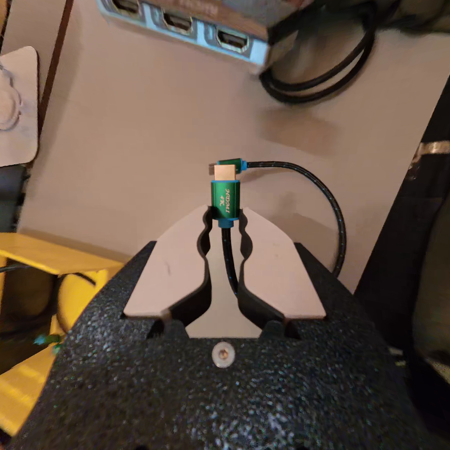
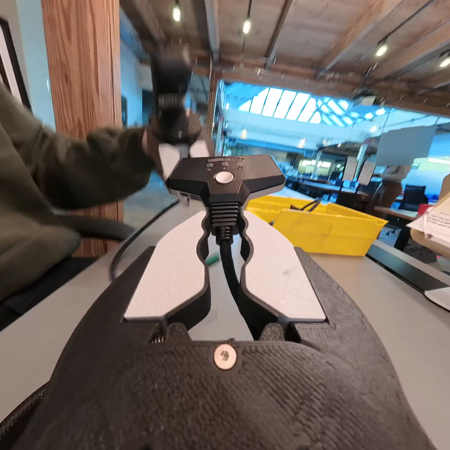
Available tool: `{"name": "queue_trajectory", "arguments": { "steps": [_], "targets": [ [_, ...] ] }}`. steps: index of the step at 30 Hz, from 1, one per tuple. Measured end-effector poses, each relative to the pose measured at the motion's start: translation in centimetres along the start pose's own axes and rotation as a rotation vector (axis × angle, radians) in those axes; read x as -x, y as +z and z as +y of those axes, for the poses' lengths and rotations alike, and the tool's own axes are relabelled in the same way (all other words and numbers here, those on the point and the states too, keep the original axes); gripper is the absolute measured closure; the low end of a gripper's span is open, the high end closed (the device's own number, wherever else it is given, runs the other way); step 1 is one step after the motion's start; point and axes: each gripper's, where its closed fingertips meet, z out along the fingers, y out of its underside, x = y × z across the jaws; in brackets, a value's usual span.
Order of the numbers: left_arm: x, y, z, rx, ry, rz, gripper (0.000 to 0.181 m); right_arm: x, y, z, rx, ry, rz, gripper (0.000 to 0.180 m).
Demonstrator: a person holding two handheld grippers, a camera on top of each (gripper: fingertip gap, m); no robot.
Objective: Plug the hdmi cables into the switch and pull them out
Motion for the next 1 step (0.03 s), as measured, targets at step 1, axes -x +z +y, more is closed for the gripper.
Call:
{"name": "queue_trajectory", "arguments": {
  "steps": [1],
  "targets": [
    [0.16, -0.51, 0.02, 0.034, 0.034, -0.003, 0.161, 0.23, 0.11, 0.25, 0.024, -0.006, -0.012, 0.158]
  ]
}}
